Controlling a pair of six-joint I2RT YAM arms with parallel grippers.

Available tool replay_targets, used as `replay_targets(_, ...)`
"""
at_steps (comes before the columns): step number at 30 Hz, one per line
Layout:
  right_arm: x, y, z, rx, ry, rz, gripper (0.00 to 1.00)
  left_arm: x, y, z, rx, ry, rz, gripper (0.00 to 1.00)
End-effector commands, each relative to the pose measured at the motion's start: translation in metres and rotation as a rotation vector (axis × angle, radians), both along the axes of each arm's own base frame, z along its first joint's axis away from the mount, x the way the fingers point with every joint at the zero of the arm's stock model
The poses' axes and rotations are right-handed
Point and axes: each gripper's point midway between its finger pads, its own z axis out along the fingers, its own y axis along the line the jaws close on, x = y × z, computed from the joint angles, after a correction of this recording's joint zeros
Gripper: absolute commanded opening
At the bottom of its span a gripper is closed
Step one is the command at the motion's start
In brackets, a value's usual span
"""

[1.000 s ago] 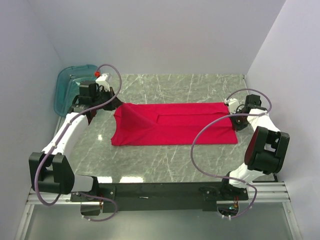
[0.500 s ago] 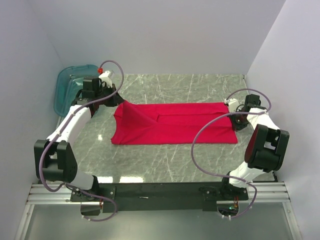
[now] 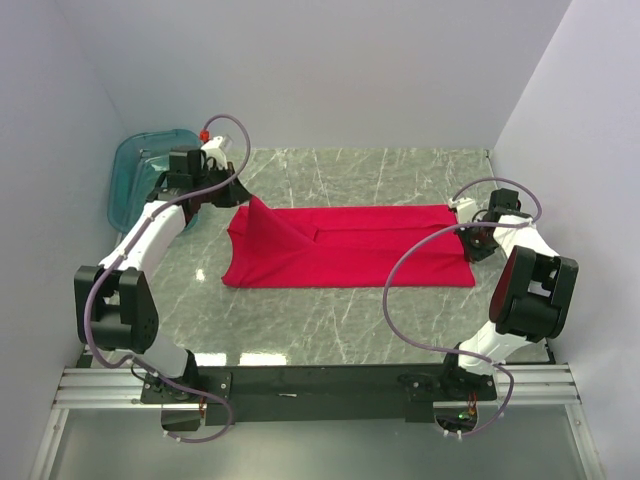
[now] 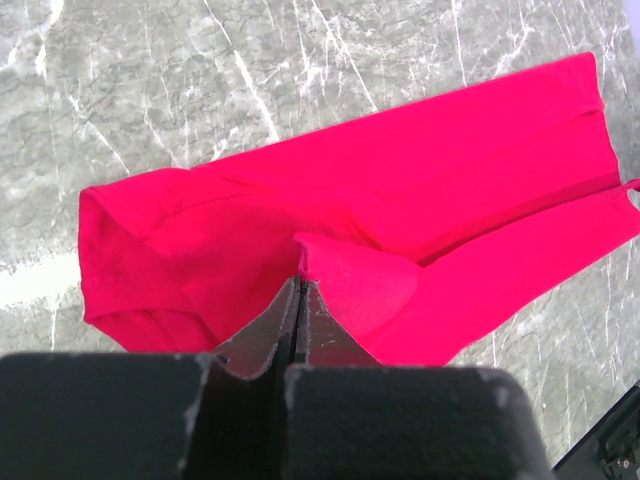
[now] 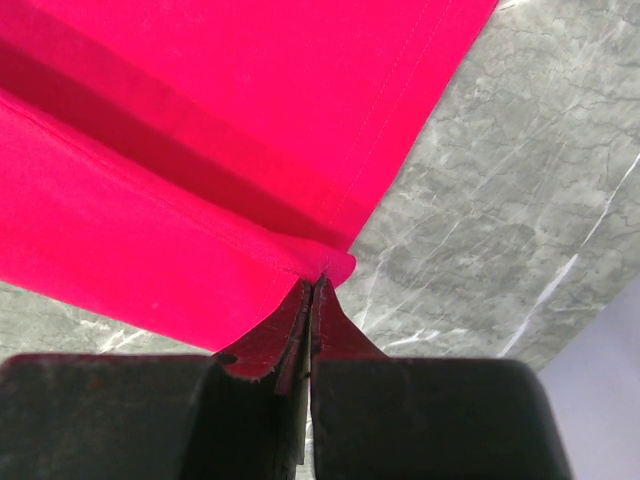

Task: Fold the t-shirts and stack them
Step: Fold the tshirt

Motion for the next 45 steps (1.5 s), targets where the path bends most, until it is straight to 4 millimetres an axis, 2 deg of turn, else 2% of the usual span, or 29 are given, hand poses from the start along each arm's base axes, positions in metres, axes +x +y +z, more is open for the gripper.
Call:
replay_targets(1,0.010,-0.010,0.008,-0.036,-0.039,-0.019,0.00,0.011,-0.004,0.021,-0.025,-0.055,-0.023,0.01)
replay_targets(19,0.009,-0.012,0.007,-0.041,-0.031,-0.031,0.00,0.019,-0.005,0.011,-0.020,-0.031,-0.024,0.01)
replay_targets(37,0.011,-0.012,0.008,-0.039,-0.037,-0.033,0.00,0.022,-0.006,0.009,-0.022,-0.023,-0.026,0.01)
replay_targets(39,0.013,-0.013,0.008,-0.040,-0.042,-0.039,0.12,0.023,-0.006,0.008,-0.022,-0.021,-0.028,0.01)
replay_targets(40,0.015,-0.016,0.009,-0.051,-0.053,-0.052,0.27,0.023,-0.007,0.010,-0.026,-0.024,-0.033,0.01)
replay_targets(41,0.016,-0.016,0.011,-0.048,-0.063,-0.073,0.73,0.023,-0.007,0.010,-0.026,-0.024,-0.033,0.01)
replay_targets(42,0.020,-0.016,0.018,-0.052,-0.095,-0.081,0.87,0.023,-0.007,0.009,-0.026,-0.024,-0.033,0.01)
replay_targets(45,0.023,-0.011,0.031,-0.025,-0.153,-0.098,0.89,0.021,-0.008,0.010,-0.031,-0.028,-0.044,0.01)
